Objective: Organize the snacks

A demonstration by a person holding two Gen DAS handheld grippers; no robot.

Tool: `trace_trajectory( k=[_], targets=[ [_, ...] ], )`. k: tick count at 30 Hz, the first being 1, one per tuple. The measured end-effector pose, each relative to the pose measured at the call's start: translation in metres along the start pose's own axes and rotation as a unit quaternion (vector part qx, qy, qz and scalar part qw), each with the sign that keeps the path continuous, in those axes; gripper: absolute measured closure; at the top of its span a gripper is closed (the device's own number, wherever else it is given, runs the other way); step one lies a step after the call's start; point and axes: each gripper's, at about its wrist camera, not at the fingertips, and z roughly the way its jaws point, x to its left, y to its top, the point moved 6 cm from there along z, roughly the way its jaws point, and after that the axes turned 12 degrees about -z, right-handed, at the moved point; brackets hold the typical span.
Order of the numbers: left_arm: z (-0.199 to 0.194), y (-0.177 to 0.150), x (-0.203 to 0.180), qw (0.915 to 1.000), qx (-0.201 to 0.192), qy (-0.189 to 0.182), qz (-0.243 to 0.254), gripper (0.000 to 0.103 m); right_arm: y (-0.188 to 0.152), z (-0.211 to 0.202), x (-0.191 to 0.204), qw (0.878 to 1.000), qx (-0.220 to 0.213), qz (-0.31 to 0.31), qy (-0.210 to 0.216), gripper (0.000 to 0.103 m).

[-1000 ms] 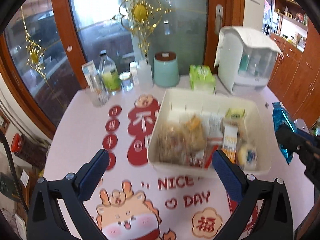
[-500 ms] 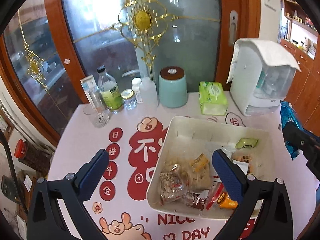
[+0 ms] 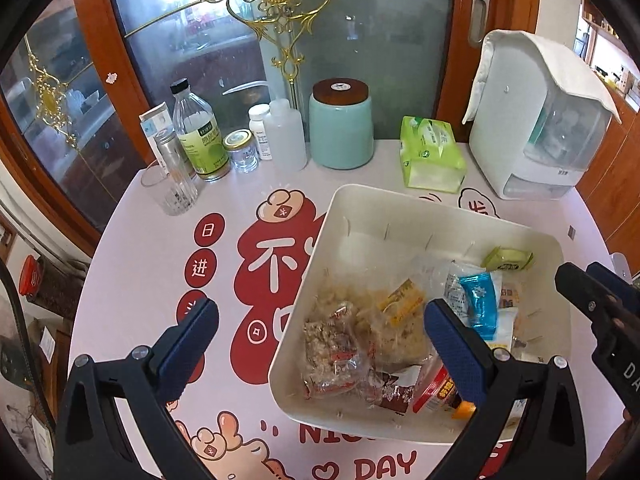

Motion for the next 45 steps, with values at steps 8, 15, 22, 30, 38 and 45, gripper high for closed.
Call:
trace_trajectory(
  k=[8, 15, 22, 30, 38, 45],
  targets=[
    [-0.009, -0.009, 0.002, 1.0, 0.002, 0.0, 0.004, 0.001, -0.007, -0.008, 0.004, 1.0, 0.0, 0.005, 0.01, 0.056],
    [-0.019, -0.023, 0.007, 1.0, 0.002, 0.0, 0.005, 0.001, -0.018, -0.014, 0.009, 1.0, 0.004, 0.002, 0.014, 0.056],
    [-0.023, -0.045, 0.015, 0.9999, 0.01, 0.003, 0.002, 0.001, -0.037, -0.013, 0.01, 1.0, 0.017, 0.0, 0.007, 0.056],
    [-0.03, -0.094, 0.029, 0.9994, 0.031, 0.012, 0.005, 0.001, -0.086, -0.013, 0.014, 0.999, 0.044, -0.003, 0.013, 0.056],
    [-0.066, -0.154, 0.043, 0.9994, 0.032, 0.011, 0.006, 0.001, -0.14, -0.042, 0.027, 0.998, 0.052, -0.018, 0.026, 0.056],
    [-0.109, -0.193, 0.052, 0.9996, 0.026, -0.004, -0.006, 0.001, -0.178, -0.084, 0.04, 0.997, 0.048, -0.032, 0.052, 0.056]
  ],
)
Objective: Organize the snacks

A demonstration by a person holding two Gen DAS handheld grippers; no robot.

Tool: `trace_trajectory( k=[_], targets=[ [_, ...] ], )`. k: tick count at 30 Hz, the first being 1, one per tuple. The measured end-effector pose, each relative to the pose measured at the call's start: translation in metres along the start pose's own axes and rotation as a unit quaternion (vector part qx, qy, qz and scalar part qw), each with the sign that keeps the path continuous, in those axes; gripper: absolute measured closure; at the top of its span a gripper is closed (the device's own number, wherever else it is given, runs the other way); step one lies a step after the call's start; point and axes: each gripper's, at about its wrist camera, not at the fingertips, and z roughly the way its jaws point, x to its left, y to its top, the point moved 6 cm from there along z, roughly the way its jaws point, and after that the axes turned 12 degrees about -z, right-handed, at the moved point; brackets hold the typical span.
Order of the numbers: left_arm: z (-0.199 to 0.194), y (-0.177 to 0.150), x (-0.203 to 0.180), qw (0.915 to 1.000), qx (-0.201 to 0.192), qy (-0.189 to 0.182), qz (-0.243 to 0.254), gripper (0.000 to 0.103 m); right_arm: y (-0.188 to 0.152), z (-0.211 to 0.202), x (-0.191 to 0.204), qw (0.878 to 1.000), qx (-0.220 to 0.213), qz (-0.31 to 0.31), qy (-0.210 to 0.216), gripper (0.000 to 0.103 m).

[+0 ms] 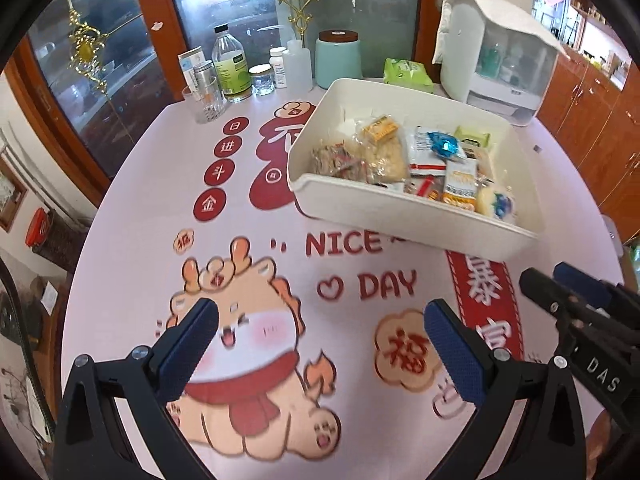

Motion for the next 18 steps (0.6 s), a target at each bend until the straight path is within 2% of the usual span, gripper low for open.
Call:
trace_trajectory(
  k=[9, 18],
  targets=[
    [-0.053, -0.03, 0.01, 0.9998, -0.013, -0.018, -0.004, 0.001, -0.04, -0.045, 0.018, 1.0, -0.002, 0.014, 0.02, 0.056],
    [-0.088, -0.036, 0.015, 0.999, -0.043, -0.01, 0.008, 0.001, -0.048, -0.08, 0.029, 1.0, -0.018, 0.021, 0.011, 0.055]
  ],
)
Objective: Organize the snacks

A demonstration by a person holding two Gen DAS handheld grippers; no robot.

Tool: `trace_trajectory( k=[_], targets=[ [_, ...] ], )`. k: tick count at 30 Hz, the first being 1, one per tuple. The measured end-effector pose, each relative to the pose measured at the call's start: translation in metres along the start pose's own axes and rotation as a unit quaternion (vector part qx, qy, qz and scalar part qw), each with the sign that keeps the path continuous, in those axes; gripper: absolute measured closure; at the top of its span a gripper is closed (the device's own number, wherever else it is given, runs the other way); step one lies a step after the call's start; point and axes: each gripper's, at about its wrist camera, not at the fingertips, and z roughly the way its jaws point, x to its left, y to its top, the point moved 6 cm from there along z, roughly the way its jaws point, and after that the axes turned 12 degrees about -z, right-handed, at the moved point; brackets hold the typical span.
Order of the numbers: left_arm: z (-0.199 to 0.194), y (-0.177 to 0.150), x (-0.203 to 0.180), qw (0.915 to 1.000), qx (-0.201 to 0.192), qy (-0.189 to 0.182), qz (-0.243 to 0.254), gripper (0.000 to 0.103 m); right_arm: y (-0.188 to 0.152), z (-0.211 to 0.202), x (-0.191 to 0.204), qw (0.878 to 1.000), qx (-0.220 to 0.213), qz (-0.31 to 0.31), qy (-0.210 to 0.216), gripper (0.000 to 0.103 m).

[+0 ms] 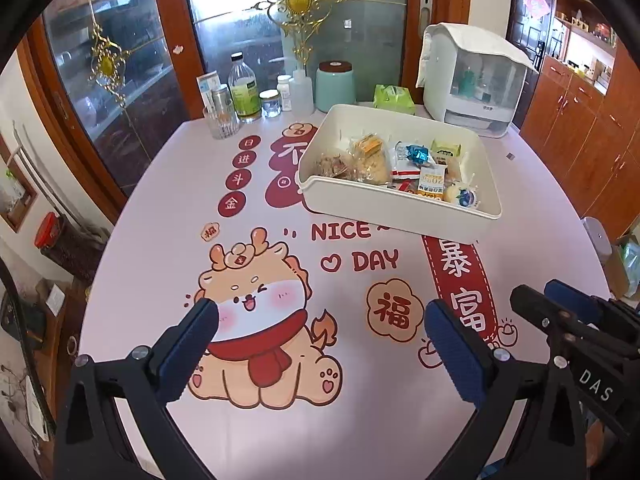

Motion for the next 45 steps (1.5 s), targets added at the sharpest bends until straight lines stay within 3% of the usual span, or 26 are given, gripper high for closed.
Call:
trace_trajectory(
  k=[13, 45],
  targets=[
    [-0.006, -0.003, 0.0, 0.9999, -0.003, 0.009, 0.01, 0.001, -0.006, -0.009, 0.01, 1.0, -0.002, 0.007, -0.013, 0.052],
    [0.009, -0.011, 0.014, 0.9993, 0.037, 0.004, -0.002, 0.001, -0.012, -0.004, 0.022, 1.0, 0.014, 0.003, -0.015, 0.052]
  ],
)
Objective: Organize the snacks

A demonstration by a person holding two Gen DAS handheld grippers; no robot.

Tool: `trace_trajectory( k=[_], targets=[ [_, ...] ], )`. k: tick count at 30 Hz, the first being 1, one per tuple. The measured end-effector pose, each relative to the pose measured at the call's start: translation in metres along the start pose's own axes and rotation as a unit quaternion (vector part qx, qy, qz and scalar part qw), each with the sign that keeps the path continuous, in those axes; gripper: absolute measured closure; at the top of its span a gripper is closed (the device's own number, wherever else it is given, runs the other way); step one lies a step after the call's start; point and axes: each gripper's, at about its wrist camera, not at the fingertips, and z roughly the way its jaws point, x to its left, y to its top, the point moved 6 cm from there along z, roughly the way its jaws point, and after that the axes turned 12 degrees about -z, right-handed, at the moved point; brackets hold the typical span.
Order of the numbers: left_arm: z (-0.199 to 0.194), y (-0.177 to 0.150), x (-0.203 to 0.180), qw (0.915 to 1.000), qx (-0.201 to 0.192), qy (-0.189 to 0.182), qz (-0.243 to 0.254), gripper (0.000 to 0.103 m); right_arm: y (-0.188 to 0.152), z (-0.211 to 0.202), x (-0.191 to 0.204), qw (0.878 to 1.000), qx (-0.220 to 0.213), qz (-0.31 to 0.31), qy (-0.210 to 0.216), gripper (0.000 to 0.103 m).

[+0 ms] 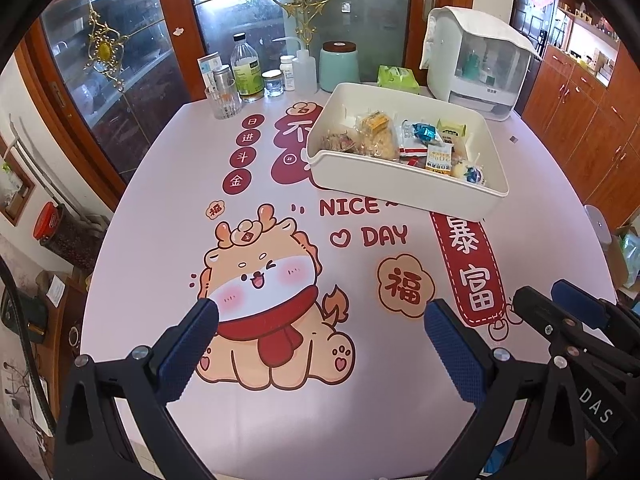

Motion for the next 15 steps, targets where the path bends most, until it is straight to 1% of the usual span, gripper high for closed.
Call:
trace_trajectory(
  k=[15],
  targets=[
    [-0.0007, 0.0009, 0.0003, 1.0, 0.0, 0.0, -0.001, 0.001, 0.0001, 0.0009, 0.0, 1.0, 0.0, 0.001, -0.001, 0.052]
  ],
)
